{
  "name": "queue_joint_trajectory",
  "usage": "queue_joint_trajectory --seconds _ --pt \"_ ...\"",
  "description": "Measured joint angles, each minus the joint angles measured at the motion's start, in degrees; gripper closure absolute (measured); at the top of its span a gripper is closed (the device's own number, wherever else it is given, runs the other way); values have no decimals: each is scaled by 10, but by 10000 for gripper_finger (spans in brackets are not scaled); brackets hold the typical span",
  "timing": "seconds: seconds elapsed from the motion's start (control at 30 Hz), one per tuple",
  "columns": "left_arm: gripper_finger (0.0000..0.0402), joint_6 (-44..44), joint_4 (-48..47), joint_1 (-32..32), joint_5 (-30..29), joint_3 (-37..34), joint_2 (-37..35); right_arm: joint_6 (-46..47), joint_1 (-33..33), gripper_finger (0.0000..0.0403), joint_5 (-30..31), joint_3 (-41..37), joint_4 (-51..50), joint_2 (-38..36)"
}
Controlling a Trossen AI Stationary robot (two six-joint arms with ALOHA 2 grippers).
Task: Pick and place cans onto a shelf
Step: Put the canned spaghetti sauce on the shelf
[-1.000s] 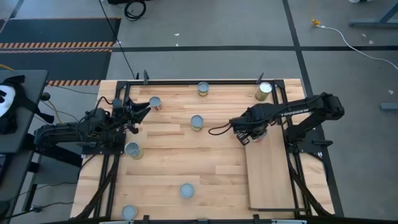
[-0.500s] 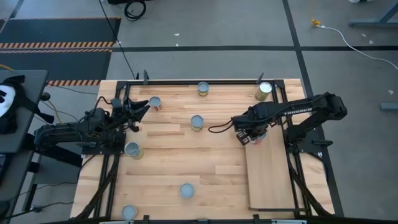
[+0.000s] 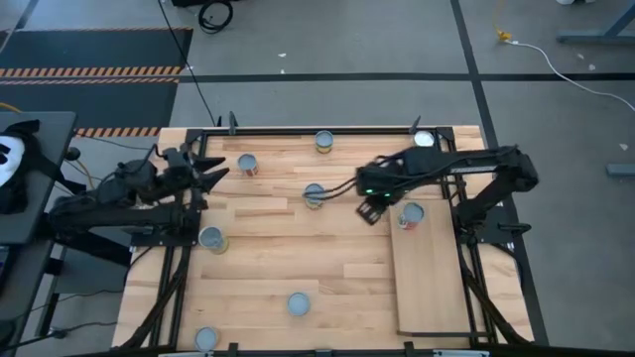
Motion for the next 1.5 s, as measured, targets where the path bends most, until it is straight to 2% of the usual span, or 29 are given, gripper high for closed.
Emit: queue_joint_trajectory --seconds 0.13,0.27,0.4,0.5,0.77,0.9,0.97,1.3,1.5 --pt "233 -3 -34 0 0 17 -1 -164 6 267 17 90 50 95" --pt "233 -16 -17 0 -1 17 0 -294 0 265 10 162 58 184" --pt "233 -35 -11 0 -2 17 0 -448 -6 264 5 193 68 242" --pt "233 -36 -11 0 -2 17 0 -518 -17 264 -2 196 88 272" --pt "233 -56 -1 0 -2 17 0 -571 -63 265 -1 195 128 315" --pt "233 -185 1 -1 -1 17 0 -572 -84 267 -19 196 165 321" --pt "233 -222 -1 -1 -1 17 0 -572 -93 268 -37 196 170 328" --pt "233 -187 0 -1 5 17 0 -567 -103 275 -61 196 183 357" --pt "233 -168 35 -1 -10 17 0 -500 -104 308 -52 196 180 357"
